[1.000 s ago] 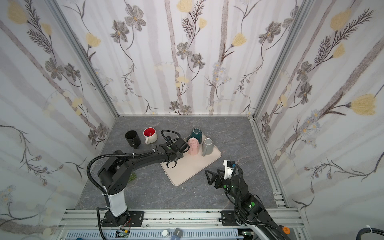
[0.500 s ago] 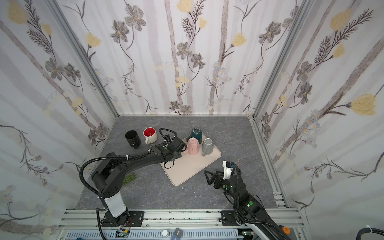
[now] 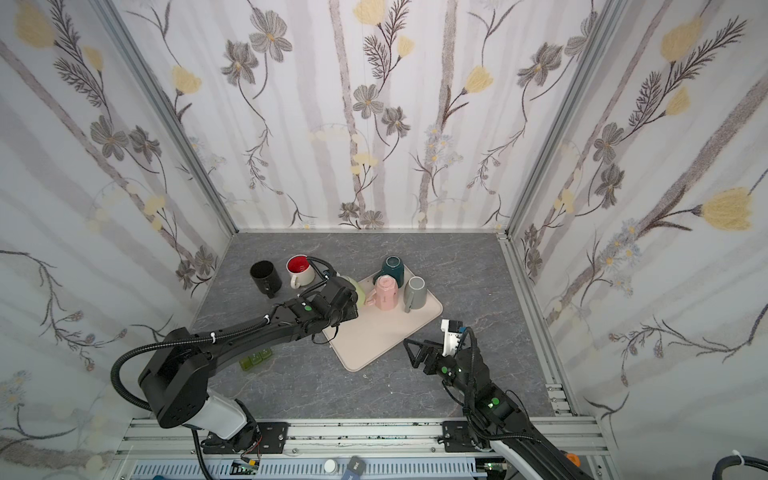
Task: Turn the mug right side up
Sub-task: 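Lift the light-green mug off the tray with the left gripper while the right gripper approaches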
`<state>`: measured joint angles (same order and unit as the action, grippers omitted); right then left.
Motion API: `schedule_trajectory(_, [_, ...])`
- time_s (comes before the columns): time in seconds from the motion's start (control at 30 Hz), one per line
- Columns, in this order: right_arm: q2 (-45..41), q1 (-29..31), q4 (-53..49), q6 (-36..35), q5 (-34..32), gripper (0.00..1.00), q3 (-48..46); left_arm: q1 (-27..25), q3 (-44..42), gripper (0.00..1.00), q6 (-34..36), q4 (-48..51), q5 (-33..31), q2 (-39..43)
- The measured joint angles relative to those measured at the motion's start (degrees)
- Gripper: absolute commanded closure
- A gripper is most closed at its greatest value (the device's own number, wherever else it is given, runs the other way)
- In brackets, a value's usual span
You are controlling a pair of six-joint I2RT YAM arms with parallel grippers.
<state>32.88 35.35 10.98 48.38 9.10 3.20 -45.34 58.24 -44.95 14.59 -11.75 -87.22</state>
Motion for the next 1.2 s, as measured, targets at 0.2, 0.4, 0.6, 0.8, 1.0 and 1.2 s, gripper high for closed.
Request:
schedule_trajectory(0.2, [3.58,0.61,5.77,3.58,0.98,0.00,0.02,0.02,-3.91,1.00,1.79,-4.42,3.87,5.95])
schedule_trajectory(0.4, [8.59,2.60,11.32,6.67,1.46,0.00,1.51,0.22,-7.19,1.00,2.97,-9.29,7.43,10.49])
schedule_trajectory(0.6, [14.27,4.63,17.94,8.66,1.46,0.00,3.17,0.28,-9.70,1.00,3.19,-15.13,11.13,11.72])
schedule_trajectory(0.8, [18.58,5.86,24.28,10.08,2.21,0.00,4.39,0.28,-10.82,1.00,3.21,-19.54,15.02,12.44])
schedule_trajectory(1.0, [18.82,5.92,28.22,10.54,2.49,0.01,4.61,0.33,-11.56,1.00,3.06,-23.56,17.40,13.62])
schedule_trajectory(1.2, [18.40,5.95,28.70,10.54,2.23,0.01,4.61,0.33,-12.63,1.00,1.29,-28.09,20.33,14.19])
